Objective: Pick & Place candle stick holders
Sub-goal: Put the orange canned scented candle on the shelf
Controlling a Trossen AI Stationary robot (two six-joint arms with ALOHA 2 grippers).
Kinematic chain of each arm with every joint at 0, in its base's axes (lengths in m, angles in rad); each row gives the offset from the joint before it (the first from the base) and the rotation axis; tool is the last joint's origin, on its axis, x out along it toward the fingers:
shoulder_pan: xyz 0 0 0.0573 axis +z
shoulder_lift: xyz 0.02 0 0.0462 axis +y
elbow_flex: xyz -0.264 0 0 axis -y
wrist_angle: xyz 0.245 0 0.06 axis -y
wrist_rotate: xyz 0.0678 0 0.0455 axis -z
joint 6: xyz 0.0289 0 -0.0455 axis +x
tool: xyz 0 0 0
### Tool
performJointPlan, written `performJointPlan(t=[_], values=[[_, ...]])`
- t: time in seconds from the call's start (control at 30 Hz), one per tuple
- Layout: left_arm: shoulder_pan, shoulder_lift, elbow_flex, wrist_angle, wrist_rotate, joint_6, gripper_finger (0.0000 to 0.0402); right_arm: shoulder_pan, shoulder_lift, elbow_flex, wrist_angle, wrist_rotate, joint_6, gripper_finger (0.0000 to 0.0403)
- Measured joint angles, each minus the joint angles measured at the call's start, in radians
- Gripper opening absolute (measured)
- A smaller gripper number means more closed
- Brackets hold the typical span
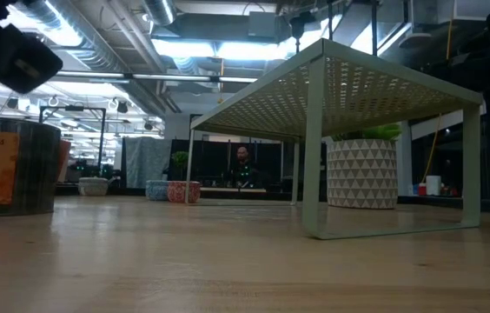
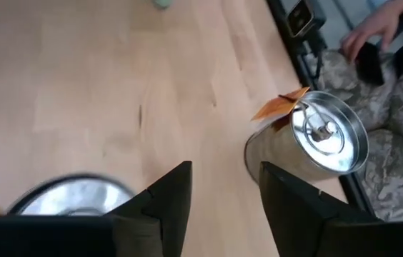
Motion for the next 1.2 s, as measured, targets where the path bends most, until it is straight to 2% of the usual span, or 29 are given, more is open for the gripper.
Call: performJointPlan(t=[0.13,0.33,1.2], values=[[0.000,0.000,0.045,-0.118,-0.002,-0.051,0.0136,0.000,0.000,0.000,0.000,0.000,0.000,0.0171],[0.000,0.007,0.049,-0.200,0.007,-0.109,0.0114,0.000,0.000,0.000,0.000,0.000,0.000,0.0171],[0.000,0.010,0.049,-0.204,-0.033,-0.117,0.0102,0.000,0.000,0.000,0.000,0.000,0.000,0.0172]])
